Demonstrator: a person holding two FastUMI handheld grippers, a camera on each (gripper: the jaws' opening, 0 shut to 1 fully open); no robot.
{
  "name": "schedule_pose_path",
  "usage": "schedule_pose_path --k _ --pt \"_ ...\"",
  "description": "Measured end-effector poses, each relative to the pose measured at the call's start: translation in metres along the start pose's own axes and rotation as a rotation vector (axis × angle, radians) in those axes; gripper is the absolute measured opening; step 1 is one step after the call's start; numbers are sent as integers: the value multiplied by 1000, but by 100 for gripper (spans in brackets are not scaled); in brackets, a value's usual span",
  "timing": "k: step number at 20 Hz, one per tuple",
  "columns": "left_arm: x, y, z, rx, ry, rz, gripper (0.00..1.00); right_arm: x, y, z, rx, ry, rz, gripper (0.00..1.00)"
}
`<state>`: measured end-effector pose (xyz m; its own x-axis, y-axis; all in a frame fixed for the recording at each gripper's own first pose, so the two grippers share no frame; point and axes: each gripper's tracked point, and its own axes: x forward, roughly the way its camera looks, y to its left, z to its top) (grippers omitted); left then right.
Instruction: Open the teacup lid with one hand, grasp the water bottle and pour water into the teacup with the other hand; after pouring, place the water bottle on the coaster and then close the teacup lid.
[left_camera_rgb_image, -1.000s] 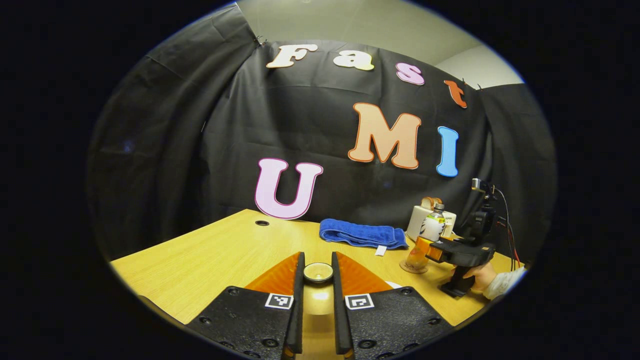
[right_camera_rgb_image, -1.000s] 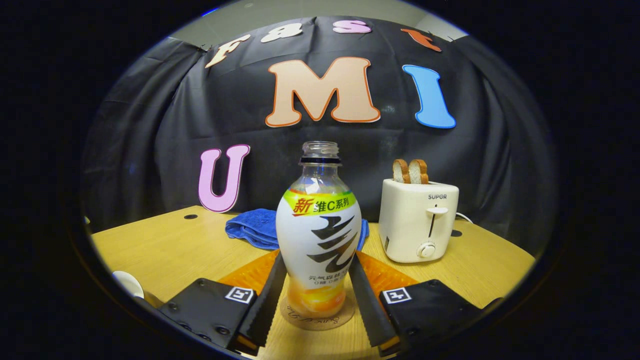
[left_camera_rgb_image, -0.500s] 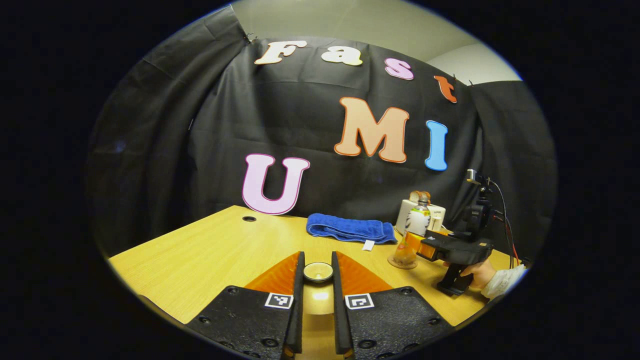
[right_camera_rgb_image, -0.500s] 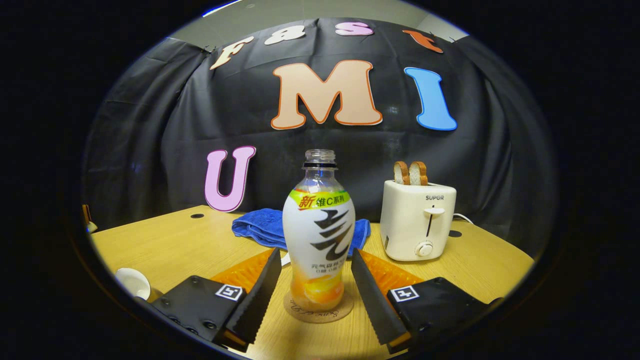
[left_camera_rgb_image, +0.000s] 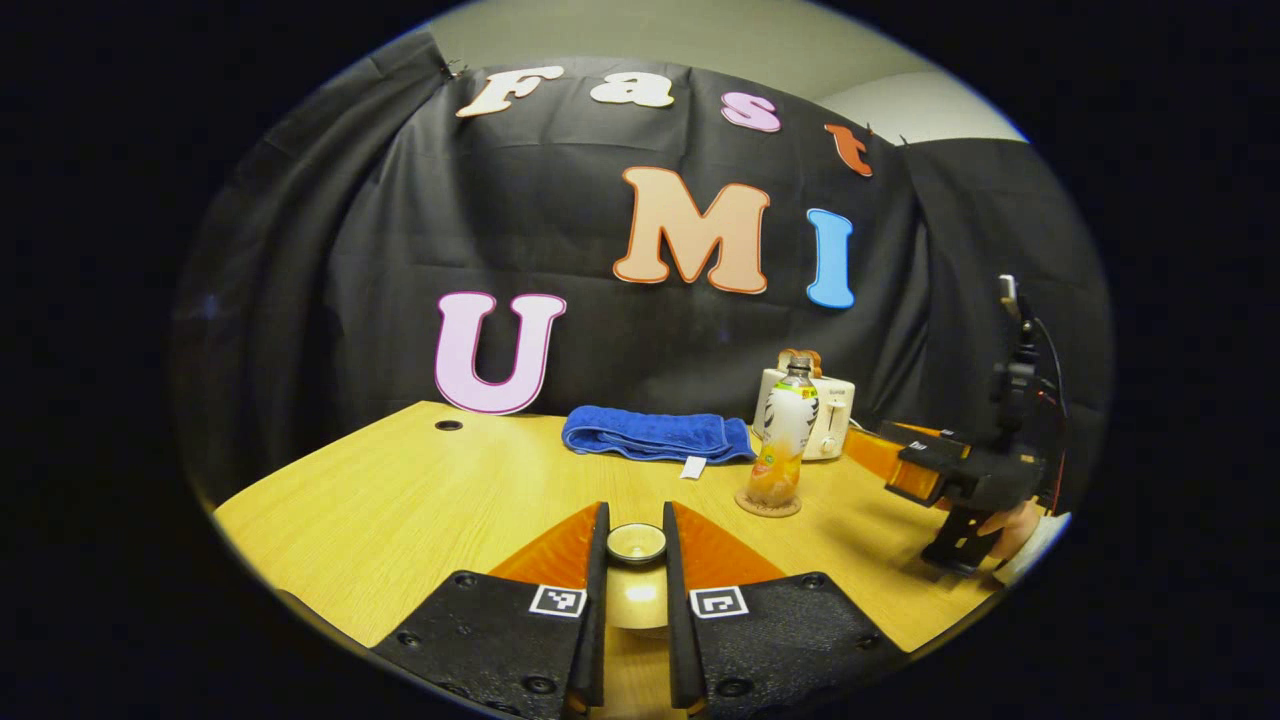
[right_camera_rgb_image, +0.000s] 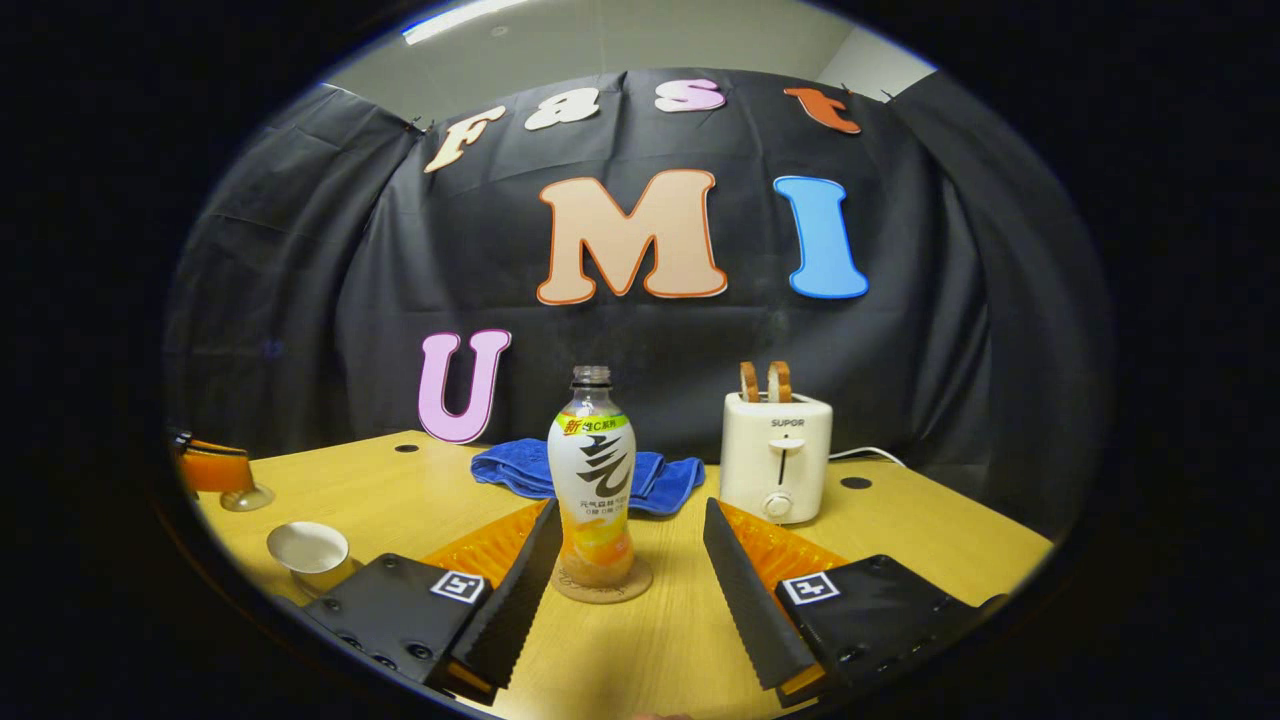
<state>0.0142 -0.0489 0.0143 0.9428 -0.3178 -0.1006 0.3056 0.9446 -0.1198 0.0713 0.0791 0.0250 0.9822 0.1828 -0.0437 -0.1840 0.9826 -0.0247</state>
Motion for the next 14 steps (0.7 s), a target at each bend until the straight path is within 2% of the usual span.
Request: schedule_pose_path --k 2,4,5,9,11,14 --pt "9 -8 0 30 5 -16 23 -13 -6 1 -10 -14 0 88" --pt "16 -12 -2 53 13 -21 23 -29 -11 2 -21 -26 -1 91" --pt "19 -14 -4 60 16 -20 23 -33 -13 1 -22 -27 0 88" --pt "31 -19 -22 93 44 -4 23 -49 -19 -5 -9 -14 7 91" --pt "34 -20 -29 99 61 -2 23 -53 -22 -7 -5 -9 5 87" --pt "38 -22 -32 88 65 -2 23 -54 -24 -8 -5 -3 6 94"
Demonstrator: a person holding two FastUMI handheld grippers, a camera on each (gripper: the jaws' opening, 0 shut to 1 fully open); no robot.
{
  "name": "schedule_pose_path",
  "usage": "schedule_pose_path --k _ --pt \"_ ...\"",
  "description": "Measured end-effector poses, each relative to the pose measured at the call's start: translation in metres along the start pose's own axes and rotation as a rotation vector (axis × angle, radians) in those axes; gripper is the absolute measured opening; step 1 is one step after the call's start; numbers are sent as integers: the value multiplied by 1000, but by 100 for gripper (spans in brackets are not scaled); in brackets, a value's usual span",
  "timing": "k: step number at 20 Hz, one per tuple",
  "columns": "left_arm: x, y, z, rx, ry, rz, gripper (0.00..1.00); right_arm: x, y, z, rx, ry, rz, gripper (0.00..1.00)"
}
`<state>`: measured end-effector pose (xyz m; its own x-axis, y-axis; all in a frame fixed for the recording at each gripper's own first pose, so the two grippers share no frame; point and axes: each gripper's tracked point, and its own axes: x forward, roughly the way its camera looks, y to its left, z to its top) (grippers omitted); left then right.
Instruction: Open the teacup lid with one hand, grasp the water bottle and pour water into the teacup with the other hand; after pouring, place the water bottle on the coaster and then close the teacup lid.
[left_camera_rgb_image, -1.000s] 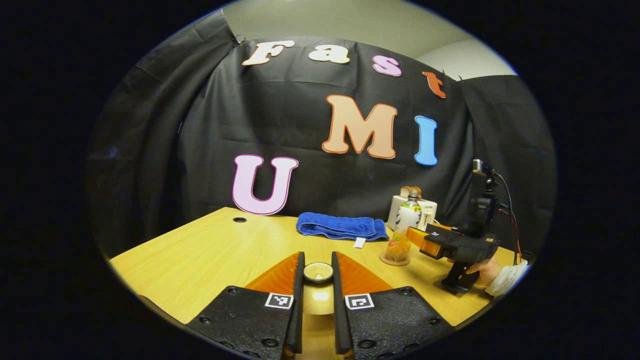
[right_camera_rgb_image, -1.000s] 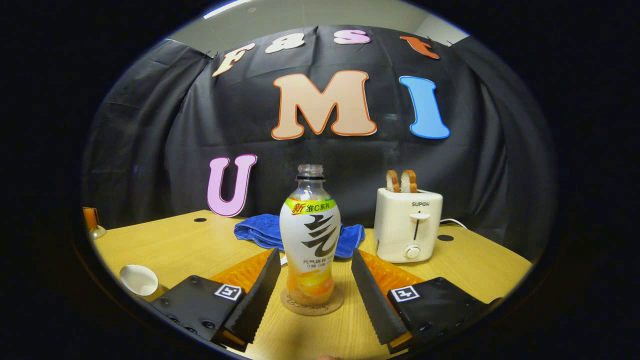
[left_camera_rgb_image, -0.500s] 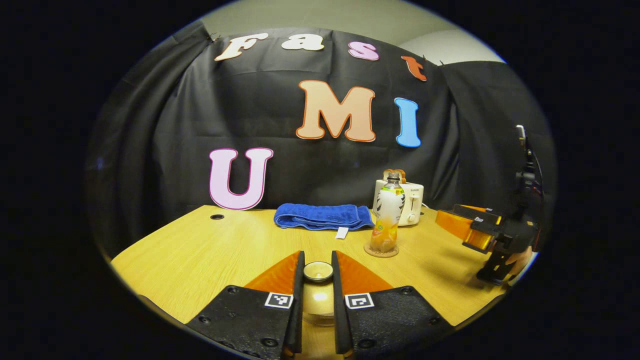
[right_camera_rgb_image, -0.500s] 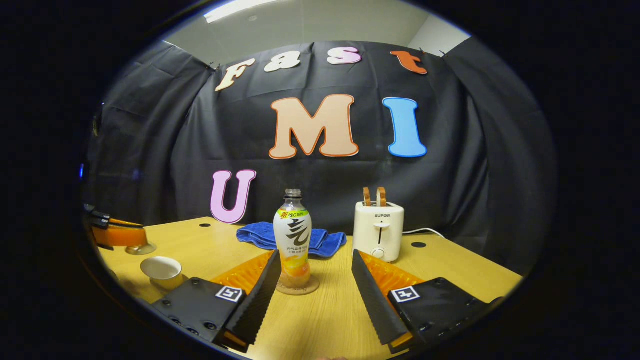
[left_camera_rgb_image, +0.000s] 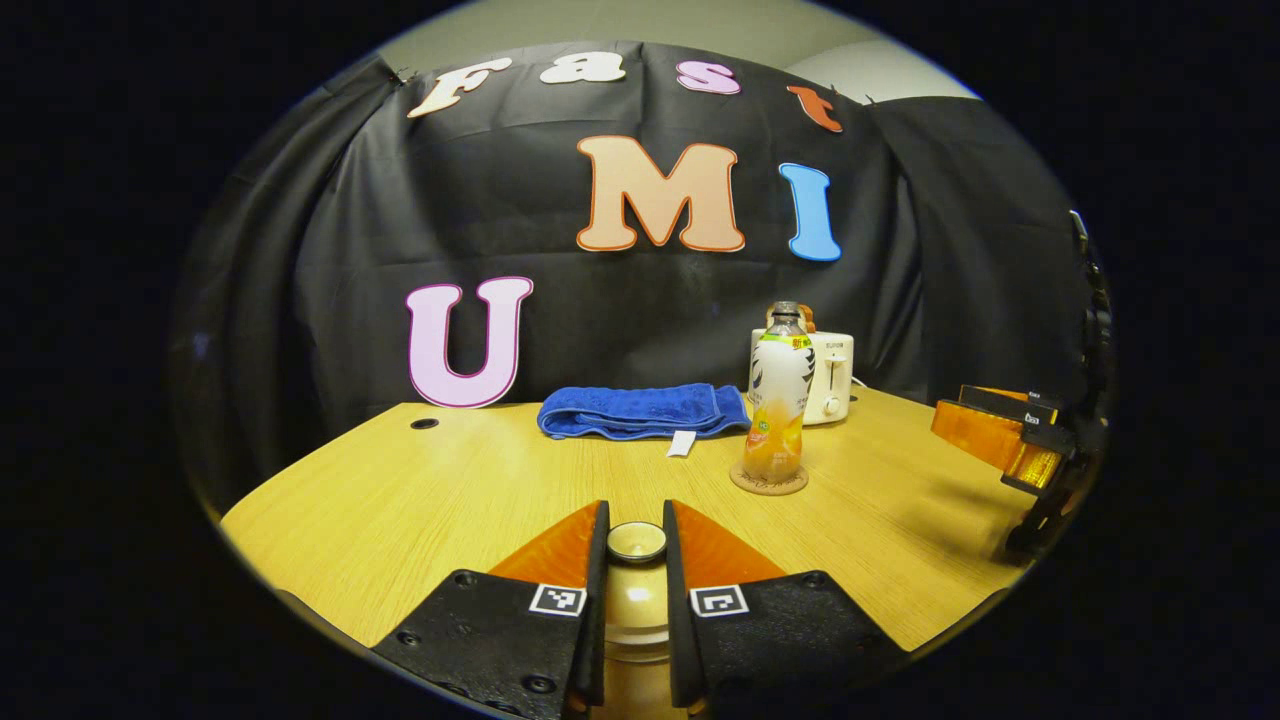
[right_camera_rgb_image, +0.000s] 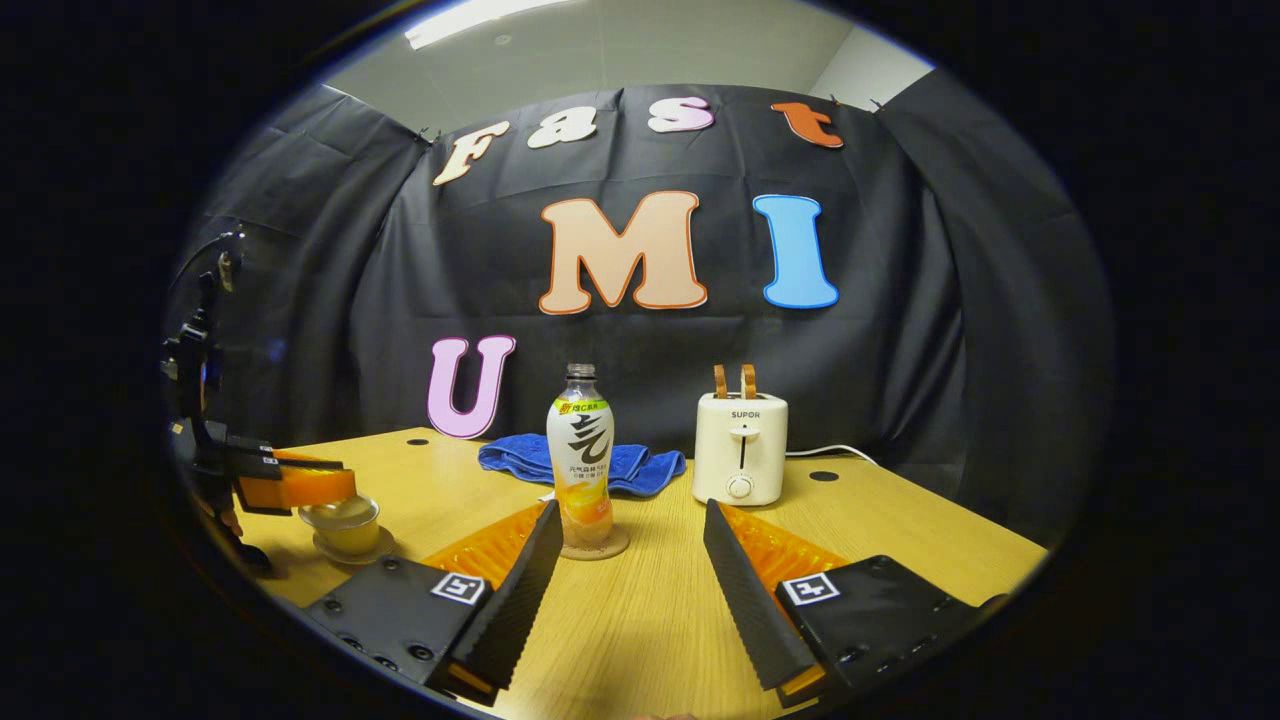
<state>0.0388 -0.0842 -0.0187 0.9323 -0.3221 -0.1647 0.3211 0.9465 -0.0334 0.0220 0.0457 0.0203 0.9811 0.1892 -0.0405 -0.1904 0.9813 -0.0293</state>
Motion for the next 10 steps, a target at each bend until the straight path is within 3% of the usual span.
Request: schedule_pose_path --k 10 --pt "-2 1 -11 8 3 11 28 -6 9 -11 12 16 21 88"
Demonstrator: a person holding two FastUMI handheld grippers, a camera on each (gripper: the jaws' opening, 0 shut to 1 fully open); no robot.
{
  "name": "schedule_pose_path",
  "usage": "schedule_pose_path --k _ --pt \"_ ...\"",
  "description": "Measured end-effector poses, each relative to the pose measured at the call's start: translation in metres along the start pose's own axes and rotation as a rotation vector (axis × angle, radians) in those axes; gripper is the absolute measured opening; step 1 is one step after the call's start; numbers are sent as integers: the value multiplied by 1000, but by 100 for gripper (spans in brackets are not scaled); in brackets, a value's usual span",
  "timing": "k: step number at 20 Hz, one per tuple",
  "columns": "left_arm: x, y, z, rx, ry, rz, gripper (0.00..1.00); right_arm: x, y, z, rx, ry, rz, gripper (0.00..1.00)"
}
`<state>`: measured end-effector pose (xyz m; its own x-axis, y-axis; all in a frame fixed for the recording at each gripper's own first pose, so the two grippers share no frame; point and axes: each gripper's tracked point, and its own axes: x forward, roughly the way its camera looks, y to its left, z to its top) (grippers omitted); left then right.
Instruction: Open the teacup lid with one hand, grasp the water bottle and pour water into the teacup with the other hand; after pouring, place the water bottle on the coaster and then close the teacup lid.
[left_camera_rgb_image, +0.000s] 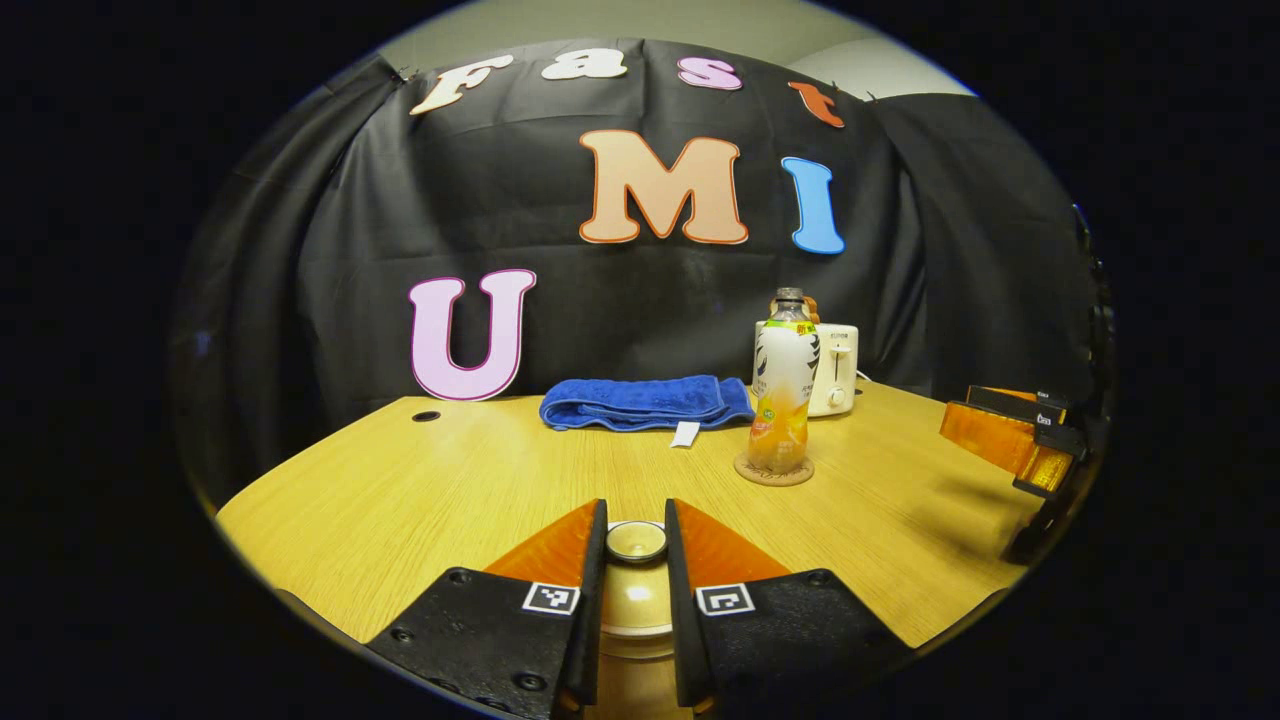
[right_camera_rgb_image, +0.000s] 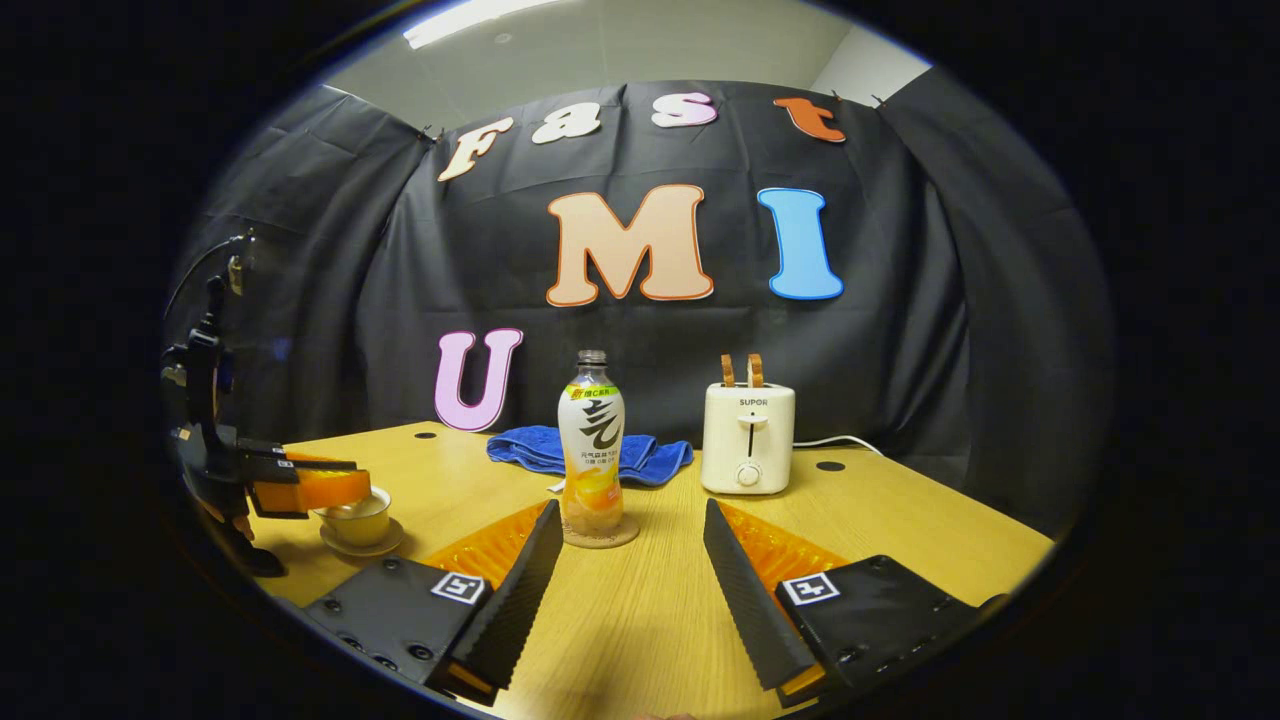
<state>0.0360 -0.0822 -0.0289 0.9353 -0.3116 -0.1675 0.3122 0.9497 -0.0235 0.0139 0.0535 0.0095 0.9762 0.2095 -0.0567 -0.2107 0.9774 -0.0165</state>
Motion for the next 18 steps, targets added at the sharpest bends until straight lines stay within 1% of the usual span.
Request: schedule_pose_path --k 1,2,3,4,5,6,7,8,9,10,13,14,15,18 --pt "0 0 0 0 -6 1 28 -2 1 0 3 0 4 88" --pt "-1 -2 2 -4 -12 -3 31 -3 3 -1 5 -1 7 91" --pt "-5 -3 6 -6 -25 -4 37 -4 5 -1 7 -2 9 87" --pt "-6 -4 9 -3 -39 -2 58 -5 6 2 10 -4 13 87" --pt "-8 -5 14 1 -55 1 67 -8 8 2 15 -5 17 91" --pt "-12 -4 18 7 -65 9 80 -10 10 4 22 -6 21 87" --pt "-16 -3 21 11 -75 22 87 -13 13 6 29 -8 26 87" --pt "-20 -3 23 10 -87 31 96 -15 14 8 36 -11 29 91" --pt "-25 -2 25 5 -95 45 97 -20 16 9 41 -15 32 88" --pt "-30 -1 26 -1 -107 60 97 -24 18 11 44 -20 34 91" --pt "-45 -1 30 0 -137 102 97 -33 22 10 37 -25 30 91" --pt "-50 -2 28 5 -141 110 97 -35 20 8 34 -19 18 91" --pt "-53 -2 28 7 -145 117 97 -37 18 5 36 -12 9 94" --pt "-62 -8 25 -4 -154 118 97 -42 15 -4 44 9 -18 94"
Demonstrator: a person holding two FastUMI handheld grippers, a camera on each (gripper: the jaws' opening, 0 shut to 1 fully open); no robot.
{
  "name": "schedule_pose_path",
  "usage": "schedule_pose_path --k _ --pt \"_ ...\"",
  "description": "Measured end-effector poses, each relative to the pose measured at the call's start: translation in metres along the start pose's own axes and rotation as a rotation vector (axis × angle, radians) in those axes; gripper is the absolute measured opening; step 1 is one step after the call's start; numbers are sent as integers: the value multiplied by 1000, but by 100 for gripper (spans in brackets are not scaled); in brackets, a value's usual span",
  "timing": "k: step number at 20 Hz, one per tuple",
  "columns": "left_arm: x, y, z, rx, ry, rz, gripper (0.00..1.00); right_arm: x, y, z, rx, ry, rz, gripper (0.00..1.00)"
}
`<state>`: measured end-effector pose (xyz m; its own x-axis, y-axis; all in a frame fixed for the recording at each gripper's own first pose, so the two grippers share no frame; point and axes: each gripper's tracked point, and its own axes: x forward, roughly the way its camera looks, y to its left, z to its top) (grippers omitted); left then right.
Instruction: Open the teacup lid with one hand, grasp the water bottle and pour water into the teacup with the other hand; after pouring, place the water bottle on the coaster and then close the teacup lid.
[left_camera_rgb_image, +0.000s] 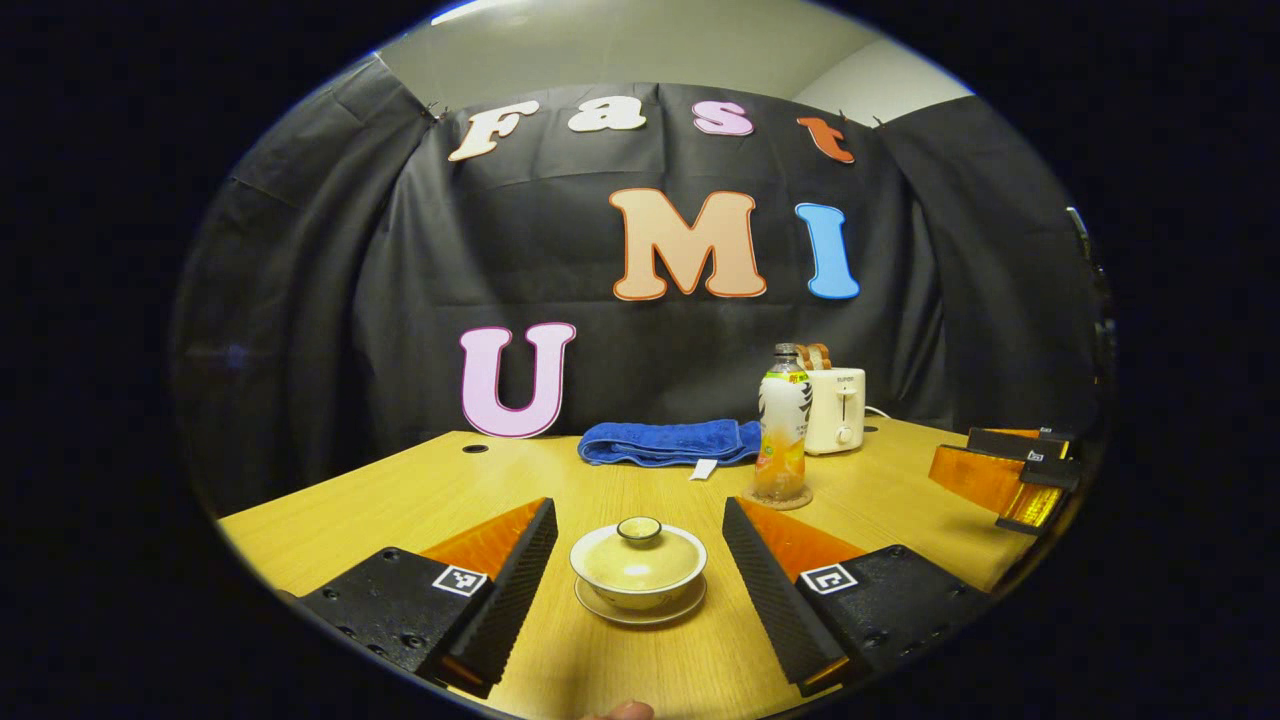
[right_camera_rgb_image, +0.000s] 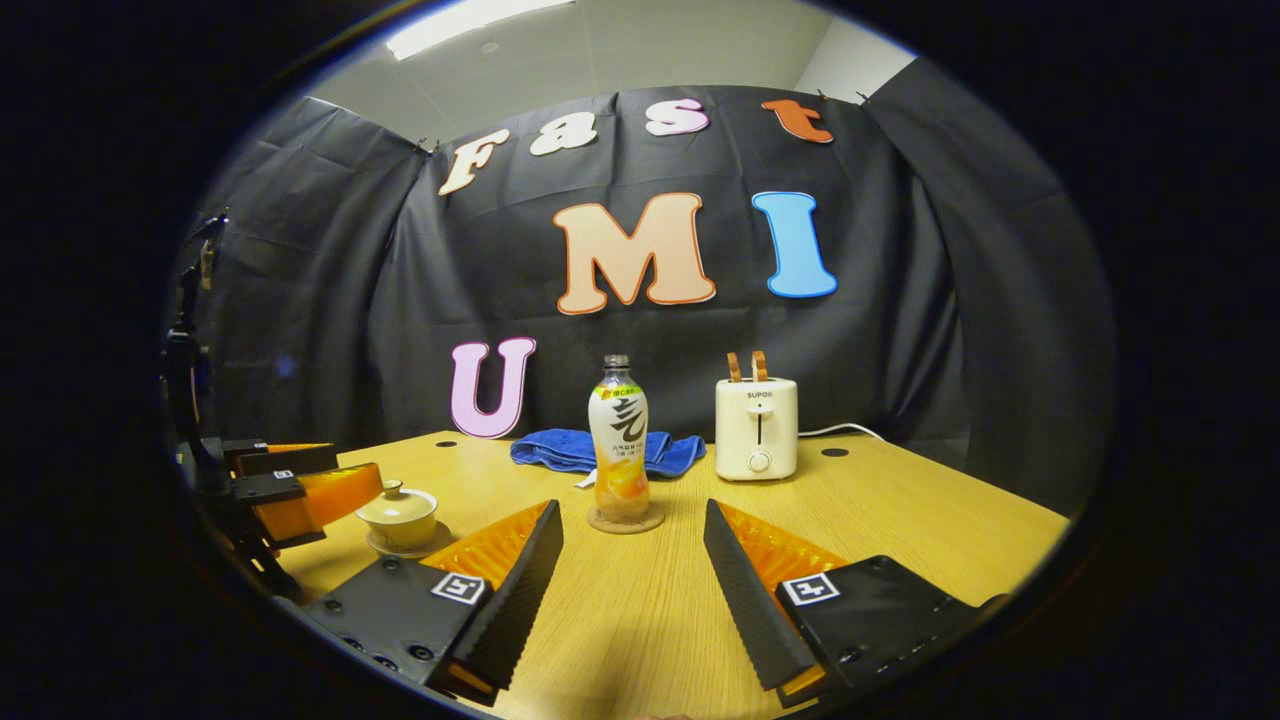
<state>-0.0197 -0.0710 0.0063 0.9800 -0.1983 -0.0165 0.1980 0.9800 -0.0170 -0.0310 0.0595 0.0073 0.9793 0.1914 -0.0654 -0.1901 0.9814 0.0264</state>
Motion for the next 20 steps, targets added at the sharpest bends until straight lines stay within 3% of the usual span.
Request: schedule_pose_path --k 4,6,8,11,14,20 --pt "-8 -5 -2 -4 -13 -2 97 -3 -6 -9 0 21 -33 91" --pt "-8 -5 -4 -4 -11 -4 97 -4 -6 -9 3 17 -37 94" --pt "-7 -5 -7 -15 -12 -7 97 -6 -6 -8 1 14 -44 89" --pt "-7 -6 -9 -21 -12 -1 97 -7 -6 -6 -28 -3 -57 94" --pt "-5 -10 -12 11 -6 -5 97 -8 -5 -2 -25 -26 -58 88" --pt "-1 -6 -10 4 -8 40 98 -8 -6 -3 -24 -30 -68 94"
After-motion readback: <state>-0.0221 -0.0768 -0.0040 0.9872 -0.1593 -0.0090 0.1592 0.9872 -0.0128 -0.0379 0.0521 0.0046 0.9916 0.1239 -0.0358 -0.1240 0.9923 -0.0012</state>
